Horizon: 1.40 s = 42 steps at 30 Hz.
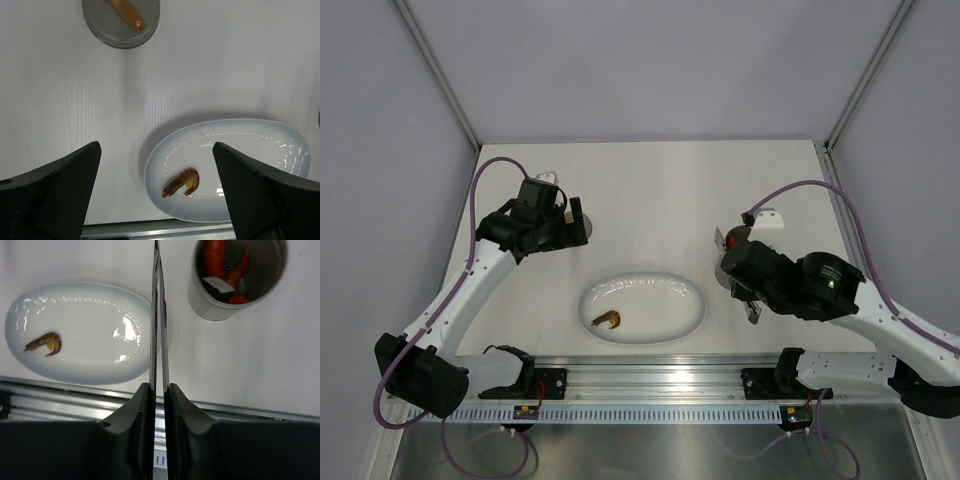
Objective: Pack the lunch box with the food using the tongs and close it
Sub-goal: Pick up the fake food from the plate.
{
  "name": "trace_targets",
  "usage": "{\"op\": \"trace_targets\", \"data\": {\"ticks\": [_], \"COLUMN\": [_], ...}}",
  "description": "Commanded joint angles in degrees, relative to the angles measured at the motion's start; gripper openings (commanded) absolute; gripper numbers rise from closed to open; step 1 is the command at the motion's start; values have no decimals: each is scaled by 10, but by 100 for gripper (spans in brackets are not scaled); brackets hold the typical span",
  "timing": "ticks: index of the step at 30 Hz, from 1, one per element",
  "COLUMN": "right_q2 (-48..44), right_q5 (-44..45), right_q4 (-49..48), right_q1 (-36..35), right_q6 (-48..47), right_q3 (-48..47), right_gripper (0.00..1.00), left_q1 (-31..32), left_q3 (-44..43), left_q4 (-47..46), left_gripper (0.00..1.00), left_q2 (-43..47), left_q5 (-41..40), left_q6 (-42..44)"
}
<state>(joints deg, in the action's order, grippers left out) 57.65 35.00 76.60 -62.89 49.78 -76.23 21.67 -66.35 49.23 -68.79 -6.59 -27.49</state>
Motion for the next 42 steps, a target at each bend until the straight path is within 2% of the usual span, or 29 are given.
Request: {"op": "trace_targets", "data": {"ticks": [1,3,9,15,16,19,25,33,42], "right_q2": [30,59,136,199,208,252,310,339,367], "right_q5": [-106,-138,-156,-205,-208,-216,-238,-230,-206], "right_q4": [-85,-115,-162,-245,-251,-257,-263,-248,-240], "right_q1": [1,-17,-101,-143,-151,-168,-177,-179,-179], "right_q6": [-154,-179,-199,-211,-213,-230,-267,-284,-303], "right_q3": [-29,-31,-41,-17,-18,-31,-48,-55,-60], "right_gripper": [17,20,27,36,40,43,46,56,57], "left_q1": [-2,-2,-5,-18,-20,-25,-35,-43,-43], "left_q3": [-4,-12,-34,-53,-55,-55,-57,-48,-43], "left_q4": [-15,-5,13,18,19,22,29,25,24], "left_gripper": [99,99,99,99,99,99,99,99,99], "left_q2": [0,0,2,10,13,14,16,23,23], "left_q5": [6,-3,-24,-31,-30,-29,-31,-26,-23], "left_q6": [-4,-1,9,9,9,12,14,14,14]}}
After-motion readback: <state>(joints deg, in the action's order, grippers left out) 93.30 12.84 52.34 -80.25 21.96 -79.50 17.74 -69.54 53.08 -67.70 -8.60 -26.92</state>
